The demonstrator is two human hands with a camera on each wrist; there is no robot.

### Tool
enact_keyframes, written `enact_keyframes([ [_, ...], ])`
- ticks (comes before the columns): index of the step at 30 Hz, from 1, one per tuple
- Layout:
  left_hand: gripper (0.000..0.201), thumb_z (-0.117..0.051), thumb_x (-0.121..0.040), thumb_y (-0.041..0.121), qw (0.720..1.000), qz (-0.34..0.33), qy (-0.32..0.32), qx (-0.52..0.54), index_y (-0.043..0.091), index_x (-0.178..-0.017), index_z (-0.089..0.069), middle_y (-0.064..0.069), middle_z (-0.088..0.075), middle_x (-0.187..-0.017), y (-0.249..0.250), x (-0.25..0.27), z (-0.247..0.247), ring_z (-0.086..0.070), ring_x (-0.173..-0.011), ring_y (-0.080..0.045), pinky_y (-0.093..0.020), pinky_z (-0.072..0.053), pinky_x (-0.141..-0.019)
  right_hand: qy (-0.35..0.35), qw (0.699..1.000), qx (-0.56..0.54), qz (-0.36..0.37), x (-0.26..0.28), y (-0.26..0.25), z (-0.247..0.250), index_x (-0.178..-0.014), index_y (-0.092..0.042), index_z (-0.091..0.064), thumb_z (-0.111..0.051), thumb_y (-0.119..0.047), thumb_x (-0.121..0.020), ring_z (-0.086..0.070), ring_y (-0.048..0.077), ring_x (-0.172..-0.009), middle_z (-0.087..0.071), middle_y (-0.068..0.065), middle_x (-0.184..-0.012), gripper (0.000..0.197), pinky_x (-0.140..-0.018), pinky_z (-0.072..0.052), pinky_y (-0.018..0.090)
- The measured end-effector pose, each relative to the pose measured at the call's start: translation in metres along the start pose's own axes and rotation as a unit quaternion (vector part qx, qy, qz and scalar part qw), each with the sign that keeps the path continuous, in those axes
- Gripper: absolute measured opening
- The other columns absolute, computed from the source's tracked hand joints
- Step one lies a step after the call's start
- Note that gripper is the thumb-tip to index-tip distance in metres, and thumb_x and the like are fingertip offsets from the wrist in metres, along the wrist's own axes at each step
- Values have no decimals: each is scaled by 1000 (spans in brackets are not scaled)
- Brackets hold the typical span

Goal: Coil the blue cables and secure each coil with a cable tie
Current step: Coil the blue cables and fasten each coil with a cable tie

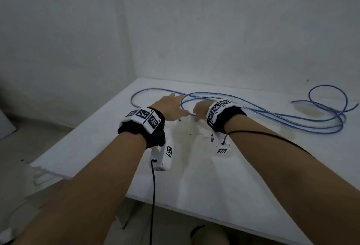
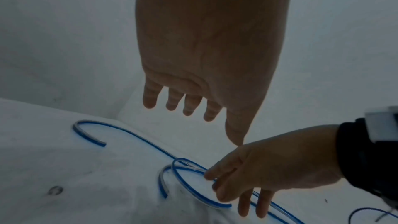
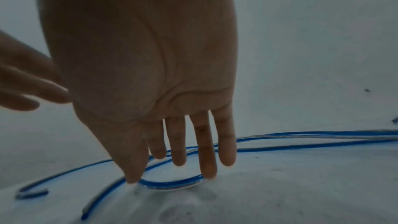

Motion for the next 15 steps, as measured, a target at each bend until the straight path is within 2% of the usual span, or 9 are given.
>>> enact_keyframes([
  [2,66,-48,-98,41,1000,-7,-6,-8,14,-153,-23,-10,-19,-161,-2,-3,0,-22,-146,-24,-35,-22,-114,-2,1000,-9,1,-45,7,-25,-81,-24,-60,-72,-56,-44,-62,29,-82,-65,-5,-91,50,-75,-55,50],
  [3,61,-49,-98,39,1000,-9,-3,-6,11,-150,-30,-10,-29,-157,-3,-3,0,-30,-143,-24,-33,-26,-111,-14,1000,-7,6,-31,4,-19,-68,-20,-52,-73,-51,-43,-60,28,-74,-61,-4,-79,45,-72,-56,49],
  [4,56,-50,-98,37,1000,-5,2,-3,9,-145,-38,-11,-39,-152,-4,-5,0,-37,-137,-25,-32,-31,-107,-23,1000,-12,2,20,-12,10,-62,-18,-44,-75,-46,-45,-57,27,-68,-54,-4,-70,45,-71,-56,47],
  [6,51,-51,-97,35,1000,-6,1,-2,9,-140,-44,-10,-47,-145,-4,-5,-2,-44,-131,-25,-30,-35,-100,-1,999,39,20,88,-27,37,-68,-20,-52,-76,-36,-56,-58,28,-70,-50,-4,-69,31,-75,-56,43],
  [8,51,-51,-97,36,1000,-7,0,-8,11,-141,-44,-8,-47,-145,-4,-8,-4,-45,-130,-24,-30,-36,-99,33,998,35,38,153,-37,68,-98,-11,-65,-70,-27,-73,-58,26,-79,-56,0,-83,30,-78,-53,36],
  [9,49,-49,-98,36,1000,-8,3,-9,12,-140,-46,-8,-48,-143,-3,-9,-5,-46,-129,-24,-30,-36,-99,26,999,3,36,173,-38,80,-105,-8,-64,-66,-22,-80,-57,24,-78,-55,3,-86,28,-76,-51,35],
  [11,42,-46,-99,32,1000,-8,2,0,9,-134,-53,-10,-55,-135,3,-9,-7,-51,-121,-26,-32,-39,-95,13,997,-56,46,213,-37,102,-103,-7,-65,-60,-15,-89,-57,22,-65,-58,7,-84,16,-67,-50,31],
  [13,37,-38,-101,25,1000,-10,7,13,2,-123,-58,-16,-60,-124,14,-7,-9,-56,-112,-31,-36,-42,-91,64,987,-133,63,238,-29,116,-98,-6,-70,-57,-13,-91,-62,19,-54,-64,6,-75,16,-59,-52,28],
  [15,39,-33,-102,25,999,-11,40,20,-3,-107,-60,-16,-63,-107,26,-9,-12,-59,-100,-33,-38,-45,-84,113,976,-175,61,254,-17,118,-95,-8,-73,-54,-14,-91,-65,20,-64,-67,4,-73,21,-66,-53,29],
])
Point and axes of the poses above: each hand's wrist, its own x-axis away from the middle knuckle, its own z-axis out of the back of the hand, y = z × x, the point moved 1 cm from there along -x, towards the middle knuckle
